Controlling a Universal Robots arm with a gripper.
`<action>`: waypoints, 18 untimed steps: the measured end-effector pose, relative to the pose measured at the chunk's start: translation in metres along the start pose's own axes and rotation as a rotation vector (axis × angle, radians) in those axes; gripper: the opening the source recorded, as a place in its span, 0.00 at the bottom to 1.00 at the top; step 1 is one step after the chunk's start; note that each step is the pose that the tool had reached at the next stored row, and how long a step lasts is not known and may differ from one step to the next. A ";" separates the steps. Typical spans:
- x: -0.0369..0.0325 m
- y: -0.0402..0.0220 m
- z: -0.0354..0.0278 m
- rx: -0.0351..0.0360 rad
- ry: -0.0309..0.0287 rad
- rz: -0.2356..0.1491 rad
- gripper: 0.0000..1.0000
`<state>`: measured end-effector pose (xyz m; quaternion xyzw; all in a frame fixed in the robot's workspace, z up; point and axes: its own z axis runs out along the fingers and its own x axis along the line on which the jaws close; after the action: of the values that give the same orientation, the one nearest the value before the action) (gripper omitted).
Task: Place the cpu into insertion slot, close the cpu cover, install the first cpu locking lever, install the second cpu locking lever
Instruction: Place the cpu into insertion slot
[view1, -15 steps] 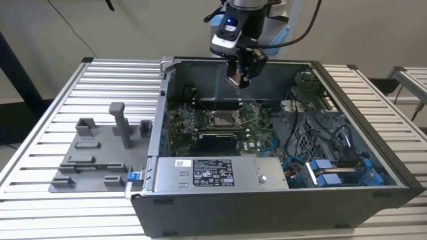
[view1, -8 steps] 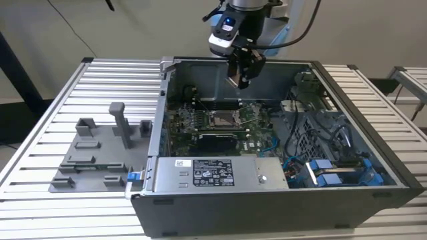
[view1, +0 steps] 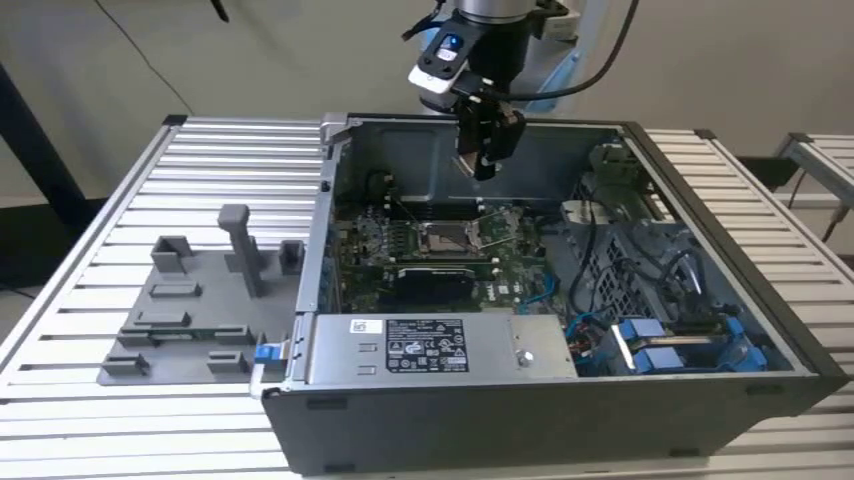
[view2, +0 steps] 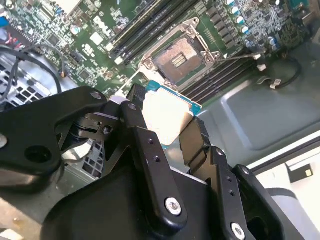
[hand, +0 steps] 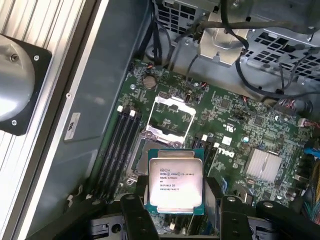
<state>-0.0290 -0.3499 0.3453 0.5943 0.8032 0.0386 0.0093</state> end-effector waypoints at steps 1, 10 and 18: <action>0.0000 0.0000 0.0002 -0.0001 -0.0008 0.012 0.54; 0.0003 0.0000 0.0022 -0.0021 -0.0075 0.108 0.54; 0.0015 0.0002 0.0047 -0.0043 -0.0128 0.179 0.54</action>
<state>-0.0290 -0.3482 0.3407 0.6640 0.7467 0.0372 0.0122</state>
